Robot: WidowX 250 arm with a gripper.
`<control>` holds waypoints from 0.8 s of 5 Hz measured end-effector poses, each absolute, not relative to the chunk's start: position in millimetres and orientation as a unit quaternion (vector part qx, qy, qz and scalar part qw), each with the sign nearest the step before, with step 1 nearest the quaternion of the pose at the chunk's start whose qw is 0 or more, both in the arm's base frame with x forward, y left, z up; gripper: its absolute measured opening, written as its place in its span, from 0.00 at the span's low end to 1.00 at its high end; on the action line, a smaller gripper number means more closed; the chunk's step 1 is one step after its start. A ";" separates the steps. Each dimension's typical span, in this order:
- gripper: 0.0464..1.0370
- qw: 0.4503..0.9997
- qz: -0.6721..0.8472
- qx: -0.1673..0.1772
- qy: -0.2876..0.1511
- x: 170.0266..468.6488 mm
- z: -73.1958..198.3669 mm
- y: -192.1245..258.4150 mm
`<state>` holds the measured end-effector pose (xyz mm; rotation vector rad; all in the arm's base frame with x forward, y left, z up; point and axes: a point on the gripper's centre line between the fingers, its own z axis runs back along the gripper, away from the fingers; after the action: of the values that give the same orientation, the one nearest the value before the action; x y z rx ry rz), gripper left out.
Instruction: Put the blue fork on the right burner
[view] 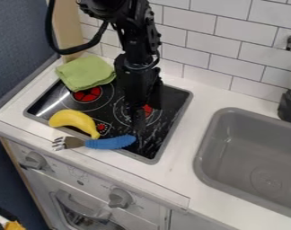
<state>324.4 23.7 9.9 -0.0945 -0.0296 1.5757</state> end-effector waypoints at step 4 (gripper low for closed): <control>0.96 0.602 0.798 0.002 -0.017 283.5 -24.0 36.0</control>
<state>283.5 36.0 -24.0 0.0055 -0.0404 1.8489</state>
